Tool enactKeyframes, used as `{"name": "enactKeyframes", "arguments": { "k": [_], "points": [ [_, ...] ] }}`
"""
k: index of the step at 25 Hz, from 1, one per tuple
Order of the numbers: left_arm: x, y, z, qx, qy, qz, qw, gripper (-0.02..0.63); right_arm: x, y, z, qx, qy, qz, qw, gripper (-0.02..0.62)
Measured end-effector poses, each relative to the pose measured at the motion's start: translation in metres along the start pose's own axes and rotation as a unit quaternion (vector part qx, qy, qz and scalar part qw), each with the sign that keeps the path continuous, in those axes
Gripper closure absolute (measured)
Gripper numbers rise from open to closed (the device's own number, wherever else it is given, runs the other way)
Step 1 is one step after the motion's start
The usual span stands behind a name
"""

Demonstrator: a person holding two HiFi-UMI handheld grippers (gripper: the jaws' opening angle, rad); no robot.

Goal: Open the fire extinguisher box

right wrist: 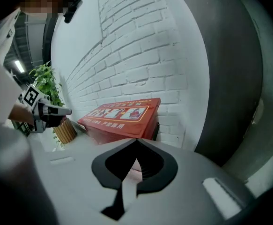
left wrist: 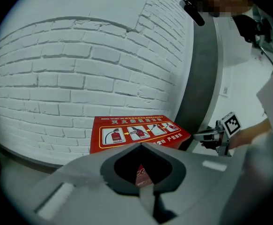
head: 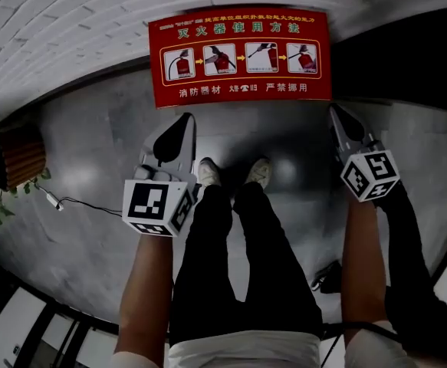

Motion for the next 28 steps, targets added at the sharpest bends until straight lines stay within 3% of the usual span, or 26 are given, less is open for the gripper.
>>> {"name": "enactKeyframes", "arguments": {
  "k": [5,17,28],
  "points": [
    [0.002,-0.005,0.006,0.007,0.008,0.002,0.9999,0.600,0.018,-0.007,0.009,0.001,0.023,0.004,1.000,0.589],
    [-0.005,-0.005,0.011,0.013,0.004,-0.002,0.9999,0.600,0.012,-0.012,0.019,0.007,0.028,-0.008,1.000,0.591],
    [-0.014,-0.014,0.001,0.021,-0.021,0.011,0.9995,0.600,-0.018,0.006,-0.010,0.007,-0.037,-0.015,0.999,0.591]
  ]
}}
Point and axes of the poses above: the fingertips, and each gripper's own axes: z forward along the fingers, y to its left, x out of its underside, the point moved 10 cm from there along -z, backward along the fingers, and after that the axes turned 6 degrees about -x, right-handed, at the moved point
